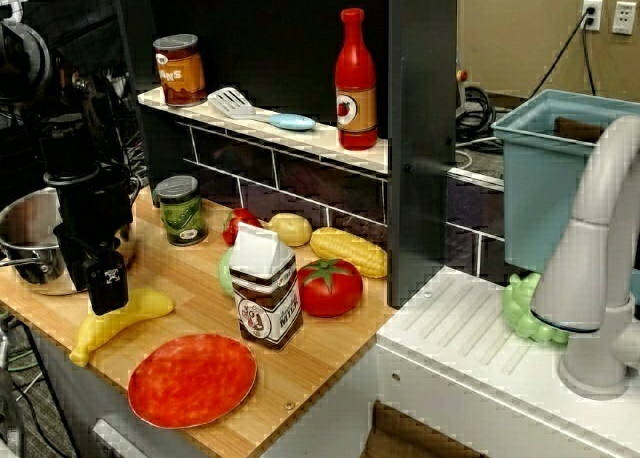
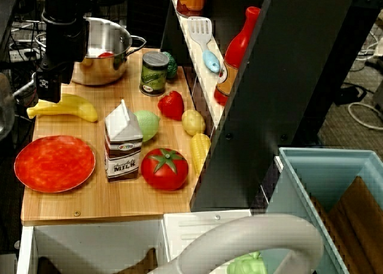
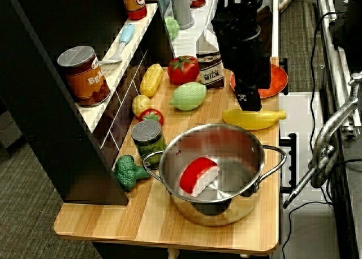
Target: Put banana on plate
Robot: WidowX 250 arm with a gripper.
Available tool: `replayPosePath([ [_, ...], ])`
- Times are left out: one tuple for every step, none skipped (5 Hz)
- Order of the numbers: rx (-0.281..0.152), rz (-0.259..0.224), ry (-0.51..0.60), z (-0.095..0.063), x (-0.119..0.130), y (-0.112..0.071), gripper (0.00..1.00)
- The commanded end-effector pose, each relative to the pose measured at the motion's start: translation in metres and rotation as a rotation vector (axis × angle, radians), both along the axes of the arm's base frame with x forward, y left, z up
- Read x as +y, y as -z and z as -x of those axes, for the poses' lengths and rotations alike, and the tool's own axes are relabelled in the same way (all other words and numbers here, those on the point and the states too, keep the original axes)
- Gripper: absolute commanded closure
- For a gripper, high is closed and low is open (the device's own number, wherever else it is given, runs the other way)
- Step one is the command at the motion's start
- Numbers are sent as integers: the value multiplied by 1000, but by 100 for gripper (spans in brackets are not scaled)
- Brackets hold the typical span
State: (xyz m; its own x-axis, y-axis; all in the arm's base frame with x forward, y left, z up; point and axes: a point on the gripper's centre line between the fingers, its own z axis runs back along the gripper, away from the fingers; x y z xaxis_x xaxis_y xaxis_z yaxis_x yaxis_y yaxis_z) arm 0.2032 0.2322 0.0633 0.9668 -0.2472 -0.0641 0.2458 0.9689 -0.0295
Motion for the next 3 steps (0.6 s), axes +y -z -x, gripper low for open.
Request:
replayPosePath([
  [0,0,0,0,0,0,0],
  [11,0,-25,-5,2,0,0],
  [14,1,-41,-7,4,0,0],
])
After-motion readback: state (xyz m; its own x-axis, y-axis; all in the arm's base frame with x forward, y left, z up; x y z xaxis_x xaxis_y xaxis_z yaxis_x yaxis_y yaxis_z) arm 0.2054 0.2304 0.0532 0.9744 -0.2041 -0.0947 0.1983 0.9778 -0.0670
